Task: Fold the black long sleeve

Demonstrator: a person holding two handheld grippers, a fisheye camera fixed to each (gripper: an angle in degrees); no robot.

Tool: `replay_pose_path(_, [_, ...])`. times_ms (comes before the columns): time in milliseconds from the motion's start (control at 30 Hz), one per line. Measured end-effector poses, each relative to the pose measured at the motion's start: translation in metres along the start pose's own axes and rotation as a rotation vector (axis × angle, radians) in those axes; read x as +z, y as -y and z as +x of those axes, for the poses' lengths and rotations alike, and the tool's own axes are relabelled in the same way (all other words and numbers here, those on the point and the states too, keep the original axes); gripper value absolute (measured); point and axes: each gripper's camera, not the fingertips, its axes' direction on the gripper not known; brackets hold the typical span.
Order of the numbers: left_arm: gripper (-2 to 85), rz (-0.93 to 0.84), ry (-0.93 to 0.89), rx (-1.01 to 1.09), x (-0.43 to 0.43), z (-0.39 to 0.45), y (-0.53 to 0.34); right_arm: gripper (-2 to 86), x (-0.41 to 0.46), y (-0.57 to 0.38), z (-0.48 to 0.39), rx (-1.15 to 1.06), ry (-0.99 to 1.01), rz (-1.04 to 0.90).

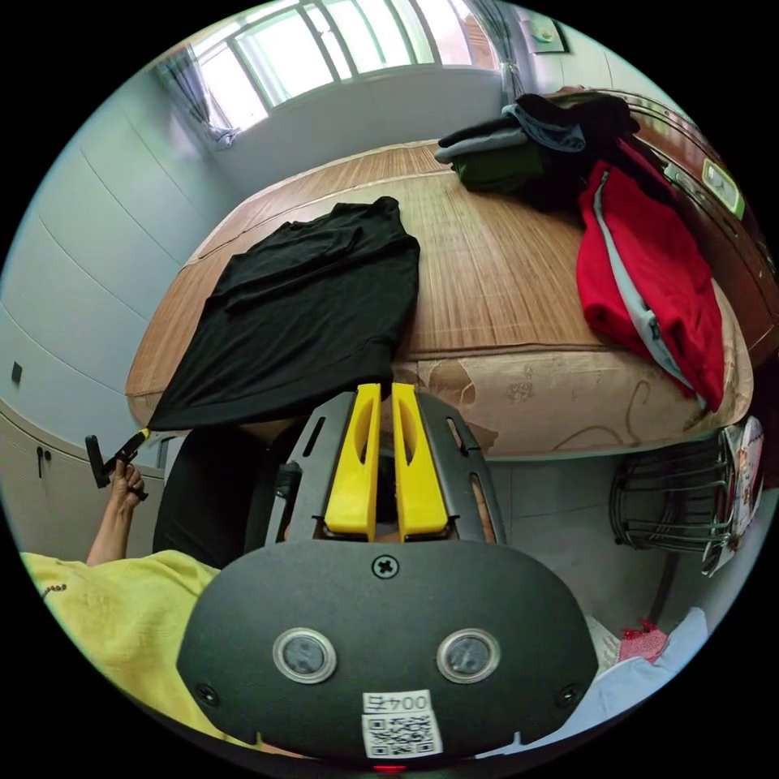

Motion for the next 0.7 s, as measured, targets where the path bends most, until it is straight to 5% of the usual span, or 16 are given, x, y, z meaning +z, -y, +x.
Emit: replay_pose_path(700, [1.3, -0.105, 0.023, -0.042, 0.003, -0.012, -0.029, 3.9, 0.044, -0.111, 0.141, 0.121, 0.16, -0.097])
